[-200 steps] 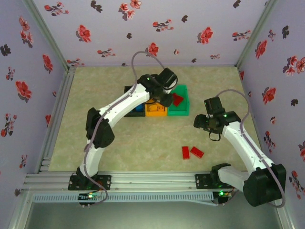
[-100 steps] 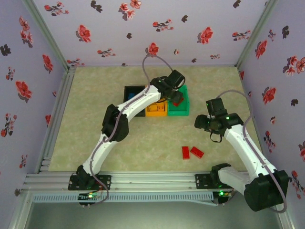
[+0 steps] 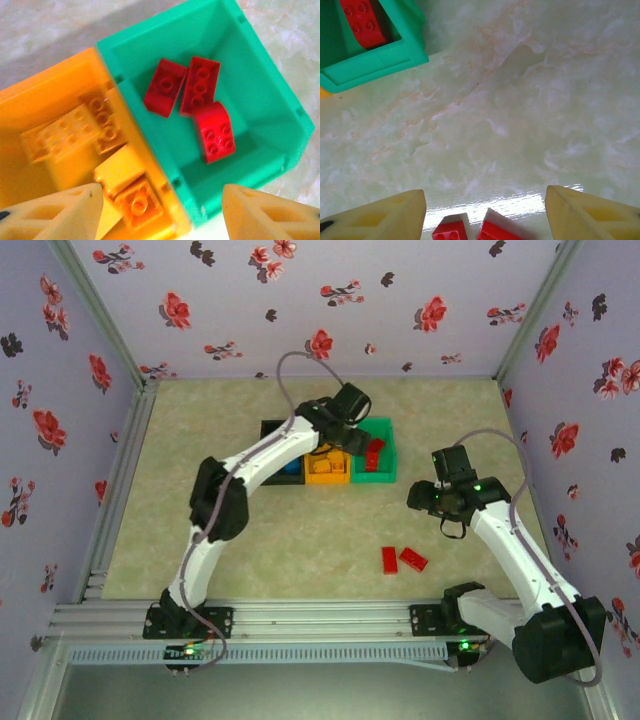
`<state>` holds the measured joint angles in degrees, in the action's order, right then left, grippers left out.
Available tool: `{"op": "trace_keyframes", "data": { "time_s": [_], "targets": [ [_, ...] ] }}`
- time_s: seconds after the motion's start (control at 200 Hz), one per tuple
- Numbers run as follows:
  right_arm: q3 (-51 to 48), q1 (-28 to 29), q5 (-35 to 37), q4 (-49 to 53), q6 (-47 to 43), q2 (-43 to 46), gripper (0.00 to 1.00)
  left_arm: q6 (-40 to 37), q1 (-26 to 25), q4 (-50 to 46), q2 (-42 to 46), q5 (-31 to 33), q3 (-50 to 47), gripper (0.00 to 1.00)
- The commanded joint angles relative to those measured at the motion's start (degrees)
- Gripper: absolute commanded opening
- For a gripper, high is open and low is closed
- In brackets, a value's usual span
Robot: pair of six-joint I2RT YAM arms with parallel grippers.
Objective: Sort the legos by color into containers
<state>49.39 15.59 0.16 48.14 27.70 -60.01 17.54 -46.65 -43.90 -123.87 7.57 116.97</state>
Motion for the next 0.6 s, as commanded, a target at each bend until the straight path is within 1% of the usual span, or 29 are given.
{"op": "trace_keyframes", "data": {
  "time_s": [0.0,0.13,0.245,0.35,0.44,0.595],
  "targets": [
    [-1.8,1.7,-0.7,1.1,1.8,0.4,0.64,1.7,0.4,3.1,10.3,2.9,-9.3,0.64],
    [-4.6,6.2,0.1,-0.8,5.1,0.1,0.63,3.7,0.7,11.0,20.9,4.7,-27.7,0.65],
    [-7.4,11.2,1.3,-2.7,8.6,-0.8,0.62,5.9,0.9,13.2,27.3,5.7,-37.7,0.65],
    [-9.8,16.5,3.4,-3.9,12.1,-1.9,0.61,7.8,1.0,13.5,31.4,7.1,-43.4,0.65],
    [-11.7,20.4,4.2,-4.9,14.8,-2.5,0.61,9.0,1.1,14.2,33.3,8.3,-46.8,0.65],
    [-12.1,26.3,6.3,-3.7,18.3,-2.7,0.60,9.8,1.4,13.7,33.3,9.0,-48.2,0.65]
  ]
}}
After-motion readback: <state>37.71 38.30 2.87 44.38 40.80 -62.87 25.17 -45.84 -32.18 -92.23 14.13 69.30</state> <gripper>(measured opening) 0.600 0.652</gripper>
